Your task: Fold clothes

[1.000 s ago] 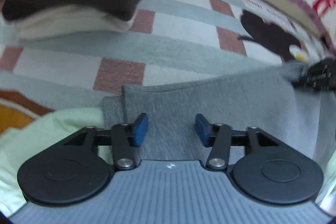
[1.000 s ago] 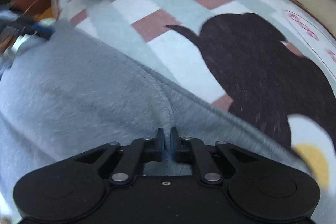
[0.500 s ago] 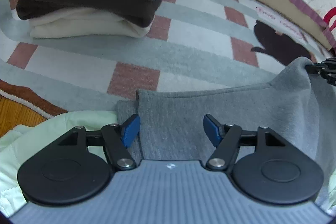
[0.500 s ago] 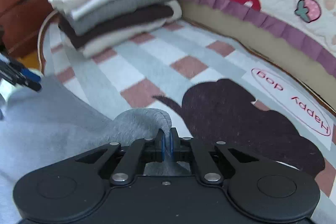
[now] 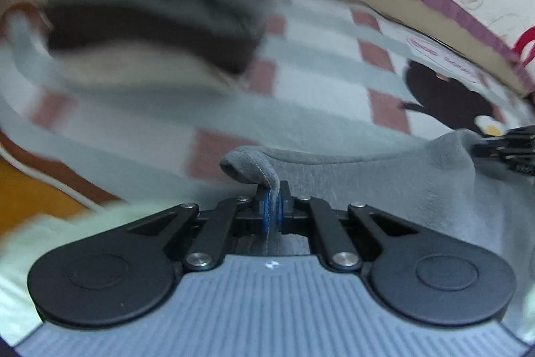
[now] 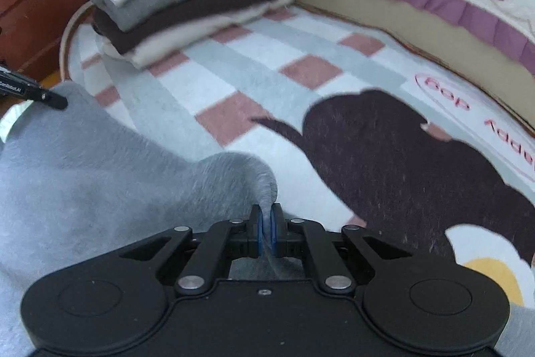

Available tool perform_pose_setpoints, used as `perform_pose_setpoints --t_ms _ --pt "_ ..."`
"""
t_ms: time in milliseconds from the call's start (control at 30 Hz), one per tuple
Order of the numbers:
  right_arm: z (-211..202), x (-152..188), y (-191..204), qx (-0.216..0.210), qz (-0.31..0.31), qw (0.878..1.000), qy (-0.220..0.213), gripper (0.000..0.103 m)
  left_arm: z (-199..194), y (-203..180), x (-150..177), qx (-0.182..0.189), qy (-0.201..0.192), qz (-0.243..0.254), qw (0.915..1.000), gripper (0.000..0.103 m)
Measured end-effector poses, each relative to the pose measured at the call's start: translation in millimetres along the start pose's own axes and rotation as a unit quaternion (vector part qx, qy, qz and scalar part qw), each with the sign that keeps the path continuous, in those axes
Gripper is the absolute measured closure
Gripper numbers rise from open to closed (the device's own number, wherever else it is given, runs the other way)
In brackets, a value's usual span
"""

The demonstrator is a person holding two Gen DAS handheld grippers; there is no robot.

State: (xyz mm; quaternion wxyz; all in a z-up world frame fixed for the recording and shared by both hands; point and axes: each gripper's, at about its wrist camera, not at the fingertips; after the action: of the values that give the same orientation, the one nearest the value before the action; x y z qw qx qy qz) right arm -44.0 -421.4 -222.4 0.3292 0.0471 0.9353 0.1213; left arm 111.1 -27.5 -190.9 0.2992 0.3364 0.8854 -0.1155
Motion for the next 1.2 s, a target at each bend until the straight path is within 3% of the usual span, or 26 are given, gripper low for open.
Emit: perform_pose_setpoints --t_ms 33,133,200,300,367,400,567,633,667,700,900,1000,1133,1200 --pt "-2 0 -1 -0.008 -0.004 1.0 -0.001 0.095 -5 0 -1 -0.019 -0.005 0.012 0.9997 0.099" --pt "3 0 -5 -0.024 -0.027 0.999 0.026 0.095 10 5 7 0.028 0.026 0.01 0.9992 0.095" --pt "12 0 -6 -0.02 -0.036 0.998 0.047 0.092 23 5 15 0.018 0.05 0.005 0.9986 0.088" --pt "18 -5 -2 -0.016 -0.064 0.996 0.063 0.089 25 16 21 0.031 0.05 -0.041 0.9974 0.079" --pt "18 -11 1 -0.015 -0.095 0.992 0.075 0.065 22 32 23 0.044 0.041 -0.091 0.9941 0.061" --pt "18 -15 2 -0.015 -0.111 0.99 0.081 0.06 22 40 25 0.053 0.038 -0.115 0.9912 0.051" --pt "26 -35 -12 -0.032 -0.124 0.982 0.142 0.05 42 62 46 0.127 0.057 -0.226 0.9642 0.044" --pt "29 -42 -21 -0.049 -0.108 0.979 0.168 0.05 51 57 49 0.128 0.062 -0.224 0.9642 0.047" --pt "29 -42 -21 -0.047 -0.111 0.978 0.172 0.05 49 53 47 0.13 0.061 -0.213 0.9665 0.056" --pt "30 -43 -22 -0.045 -0.114 0.977 0.175 0.05 48 49 44 0.132 0.059 -0.201 0.9689 0.097" --pt "32 -41 -30 -0.029 -0.135 0.969 0.203 0.045 0 18 21 0.116 0.005 -0.111 0.9871 0.096" --pt "36 -33 -34 -0.011 -0.162 0.962 0.219 0.042 -14 9 25 0.141 -0.022 -0.1 0.9847 0.096" --pt "42 -32 -46 0.003 -0.157 0.962 0.223 0.019 -24 -7 28 0.169 -0.045 -0.062 0.9826 0.096" --pt "44 -33 -54 -0.001 -0.136 0.965 0.223 0.014 -26 -16 27 0.184 -0.05 -0.034 0.981 0.096"
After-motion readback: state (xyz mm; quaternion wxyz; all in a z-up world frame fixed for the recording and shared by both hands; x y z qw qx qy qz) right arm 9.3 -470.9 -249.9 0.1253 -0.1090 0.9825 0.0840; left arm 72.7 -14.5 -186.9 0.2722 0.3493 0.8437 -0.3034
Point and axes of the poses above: each gripper's, at about its wrist camera, not at the fingertips, and z roughly the way its jaws point, y to its left, x to its underside, and after that the axes turned 13 degrees about z, right-handed
